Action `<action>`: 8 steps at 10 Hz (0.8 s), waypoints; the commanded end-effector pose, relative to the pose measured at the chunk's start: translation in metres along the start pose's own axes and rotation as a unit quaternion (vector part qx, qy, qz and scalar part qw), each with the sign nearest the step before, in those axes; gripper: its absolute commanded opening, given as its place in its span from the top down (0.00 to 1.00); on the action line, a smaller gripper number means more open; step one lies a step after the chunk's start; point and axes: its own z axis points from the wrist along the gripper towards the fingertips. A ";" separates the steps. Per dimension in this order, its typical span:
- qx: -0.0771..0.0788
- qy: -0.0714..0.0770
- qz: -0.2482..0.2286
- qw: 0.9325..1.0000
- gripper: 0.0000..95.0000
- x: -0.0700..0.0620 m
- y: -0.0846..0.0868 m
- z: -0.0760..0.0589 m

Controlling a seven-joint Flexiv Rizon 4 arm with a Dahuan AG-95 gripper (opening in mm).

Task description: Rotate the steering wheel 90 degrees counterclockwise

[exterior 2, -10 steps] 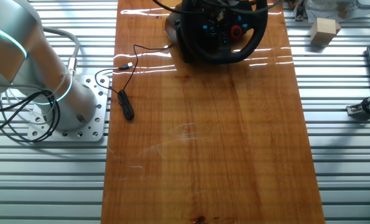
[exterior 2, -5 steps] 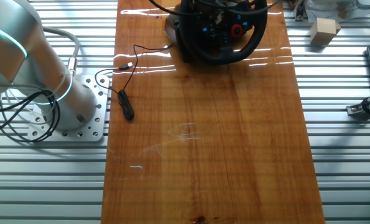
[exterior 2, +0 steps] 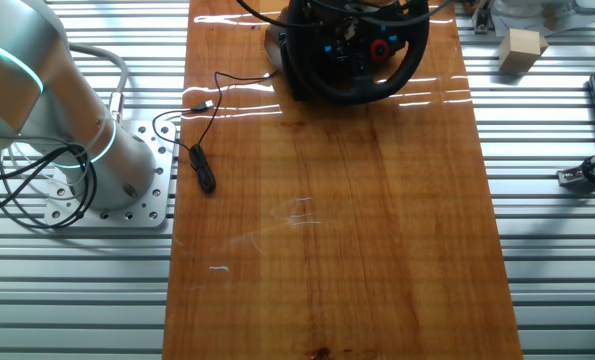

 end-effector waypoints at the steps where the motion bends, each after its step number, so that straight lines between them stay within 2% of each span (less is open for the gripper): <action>1: -0.001 0.002 0.002 1.000 1.00 0.001 0.001 0.000; 8: 0.003 0.002 0.009 1.000 1.00 0.002 0.001 0.001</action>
